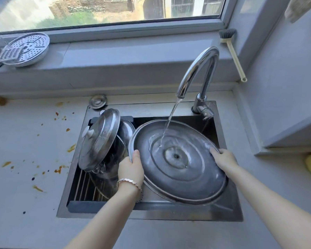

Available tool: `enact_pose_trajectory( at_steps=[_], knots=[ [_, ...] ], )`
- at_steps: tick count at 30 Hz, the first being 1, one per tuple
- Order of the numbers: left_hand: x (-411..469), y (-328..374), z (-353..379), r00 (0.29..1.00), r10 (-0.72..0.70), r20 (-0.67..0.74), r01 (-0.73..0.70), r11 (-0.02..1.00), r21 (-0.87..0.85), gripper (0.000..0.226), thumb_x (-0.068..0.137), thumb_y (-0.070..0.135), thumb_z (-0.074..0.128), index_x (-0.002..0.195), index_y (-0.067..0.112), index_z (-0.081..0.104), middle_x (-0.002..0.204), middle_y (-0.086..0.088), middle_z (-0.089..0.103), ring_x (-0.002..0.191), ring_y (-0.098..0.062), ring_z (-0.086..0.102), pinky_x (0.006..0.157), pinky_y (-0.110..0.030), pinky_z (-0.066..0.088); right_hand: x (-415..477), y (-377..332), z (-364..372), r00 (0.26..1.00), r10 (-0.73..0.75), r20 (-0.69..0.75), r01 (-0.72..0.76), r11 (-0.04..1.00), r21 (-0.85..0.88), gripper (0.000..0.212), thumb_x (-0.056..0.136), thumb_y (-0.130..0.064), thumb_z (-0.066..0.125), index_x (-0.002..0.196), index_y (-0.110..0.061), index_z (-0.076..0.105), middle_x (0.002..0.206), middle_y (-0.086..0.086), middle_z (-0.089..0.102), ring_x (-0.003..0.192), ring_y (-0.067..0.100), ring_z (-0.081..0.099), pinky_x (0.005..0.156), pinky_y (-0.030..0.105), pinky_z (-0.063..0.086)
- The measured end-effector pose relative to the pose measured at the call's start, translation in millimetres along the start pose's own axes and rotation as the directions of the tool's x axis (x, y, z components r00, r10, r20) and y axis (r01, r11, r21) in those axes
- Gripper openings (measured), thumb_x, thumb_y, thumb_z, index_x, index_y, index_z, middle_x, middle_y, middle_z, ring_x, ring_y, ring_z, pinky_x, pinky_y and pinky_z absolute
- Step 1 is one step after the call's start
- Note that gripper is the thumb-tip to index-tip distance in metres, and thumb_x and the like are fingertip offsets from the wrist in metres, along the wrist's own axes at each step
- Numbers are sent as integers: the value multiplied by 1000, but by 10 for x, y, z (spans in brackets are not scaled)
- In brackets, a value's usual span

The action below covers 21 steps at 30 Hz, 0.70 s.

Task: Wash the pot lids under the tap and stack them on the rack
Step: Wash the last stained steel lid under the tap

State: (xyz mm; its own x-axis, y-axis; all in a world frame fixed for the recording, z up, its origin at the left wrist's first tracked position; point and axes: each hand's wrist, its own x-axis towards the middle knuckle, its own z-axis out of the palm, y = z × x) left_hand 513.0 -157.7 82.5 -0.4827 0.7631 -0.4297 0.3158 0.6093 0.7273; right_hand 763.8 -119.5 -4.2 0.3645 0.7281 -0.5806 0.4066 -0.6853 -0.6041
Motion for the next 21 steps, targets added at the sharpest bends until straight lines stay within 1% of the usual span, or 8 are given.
enact_pose_trajectory(
  at_steps=[3,5,7,11,13,16,19,21],
  knots=[
    [63,-294,225,975,-174,138,171,985,32,43,98,31,35,65,7,49,81,-14,56,81,-31,53,73,-29,41,94,65,-187,998,-27,-59,20,994,-104,32,91,-31,53,72,-6,58,81,16,59,84,31,58,67,29,36],
    [121,-521,405,916,-322,241,322,946,38,42,98,30,33,98,-3,57,105,-18,58,89,-29,54,85,-34,46,128,64,-262,991,-84,-107,67,986,-153,28,91,-31,54,74,-10,57,78,14,56,83,31,56,66,29,34],
    [150,-643,558,810,-459,365,526,844,-106,41,98,32,34,119,0,49,110,-17,59,88,-30,58,89,-48,50,135,35,-306,972,-161,-169,134,978,-162,23,92,-32,54,81,-11,56,79,11,54,81,29,53,67,30,34],
    [218,-707,724,626,-567,535,770,559,-307,40,97,36,39,115,4,55,95,-19,68,83,-31,62,82,-49,50,149,85,-311,930,-268,-250,238,961,-142,33,90,-35,56,84,-3,58,74,9,55,74,26,49,64,31,32],
    [232,-743,753,574,-551,606,813,469,-344,45,97,40,36,111,3,58,109,-21,65,95,-34,61,90,-51,45,128,154,-278,918,-285,-275,268,958,-99,29,91,-33,57,78,-7,54,69,7,52,73,26,48,63,31,30],
    [213,-740,744,600,-528,601,798,437,-414,47,97,39,37,123,5,54,128,-22,55,116,-38,54,102,-54,38,103,277,-194,921,-255,-296,260,965,-22,33,92,-31,56,68,-14,42,62,-1,44,71,26,46,61,32,27],
    [326,-809,817,730,-505,460,683,542,-489,44,96,30,44,136,12,39,136,-16,48,123,-36,49,105,-56,35,141,375,-81,939,-201,-279,218,975,32,29,91,-32,56,76,-9,45,67,1,48,76,27,49,64,31,30],
    [386,-895,860,825,-445,348,565,639,-523,46,95,26,47,138,17,35,138,-9,45,124,-29,47,107,-51,34,181,410,-20,951,-162,-262,175,984,27,29,91,-33,57,93,-4,53,85,11,61,87,32,55,71,31,36]
  ],
)
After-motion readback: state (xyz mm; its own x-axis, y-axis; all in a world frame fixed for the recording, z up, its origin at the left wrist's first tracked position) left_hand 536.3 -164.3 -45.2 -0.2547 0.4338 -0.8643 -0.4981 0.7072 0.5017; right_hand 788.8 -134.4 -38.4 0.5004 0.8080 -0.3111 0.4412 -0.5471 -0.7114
